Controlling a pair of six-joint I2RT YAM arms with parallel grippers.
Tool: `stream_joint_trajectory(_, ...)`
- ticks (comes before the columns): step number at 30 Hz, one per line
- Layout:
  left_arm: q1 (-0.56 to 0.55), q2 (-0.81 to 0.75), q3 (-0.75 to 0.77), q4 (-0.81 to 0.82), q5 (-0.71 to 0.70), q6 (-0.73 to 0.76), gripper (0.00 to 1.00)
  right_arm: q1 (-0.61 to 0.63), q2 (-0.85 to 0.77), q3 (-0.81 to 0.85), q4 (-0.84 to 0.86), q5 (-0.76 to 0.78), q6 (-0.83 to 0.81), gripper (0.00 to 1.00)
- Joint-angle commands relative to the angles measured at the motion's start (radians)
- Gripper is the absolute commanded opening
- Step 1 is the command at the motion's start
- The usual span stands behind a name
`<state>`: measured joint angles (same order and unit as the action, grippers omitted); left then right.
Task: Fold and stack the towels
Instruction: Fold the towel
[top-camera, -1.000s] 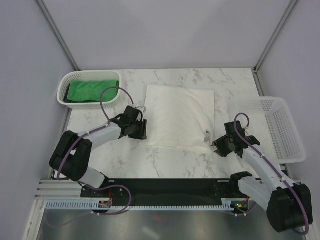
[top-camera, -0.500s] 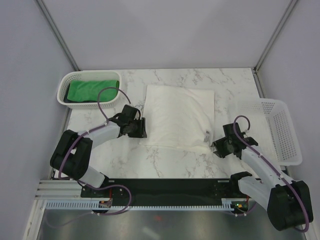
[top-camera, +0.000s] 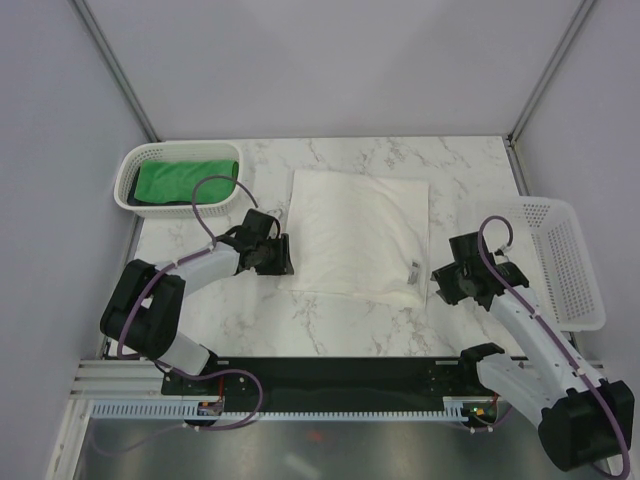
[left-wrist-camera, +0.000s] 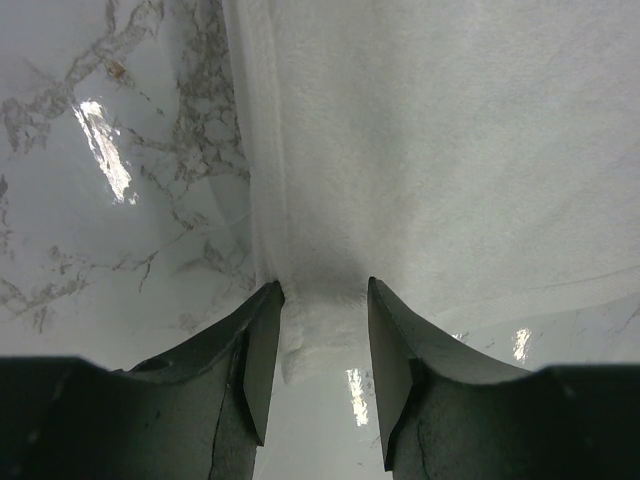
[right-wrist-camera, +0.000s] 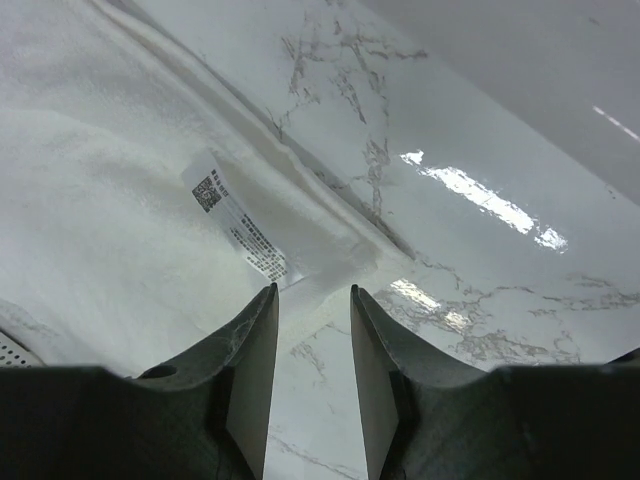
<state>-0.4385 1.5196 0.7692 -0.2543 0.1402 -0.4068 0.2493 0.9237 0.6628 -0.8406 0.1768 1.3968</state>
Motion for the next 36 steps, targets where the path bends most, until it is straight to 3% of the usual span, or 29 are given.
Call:
stream_joint_trajectory(1,0.007,0.014,0.008,0.01,-0.025,-0.03,0.48,0.019,-0.011,0.0,-0.055,0.0,0.099,0.42)
stream_joint_trajectory(23,0.007,0.004,0.005,0.012,-0.021,-0.023,0.48,0.199,0.136,-0.097,0.109,0.075,0.415,0.44)
stream_joint_trajectory(33,0.007,0.025,-0.002,0.012,-0.048,-0.027,0.48,0.199,0.181,-0.149,0.17,0.125,0.429,0.42)
stream_joint_trajectory(36,0.009,0.03,-0.002,0.012,-0.051,-0.035,0.48,0.2,0.199,-0.14,0.175,0.124,0.421,0.36)
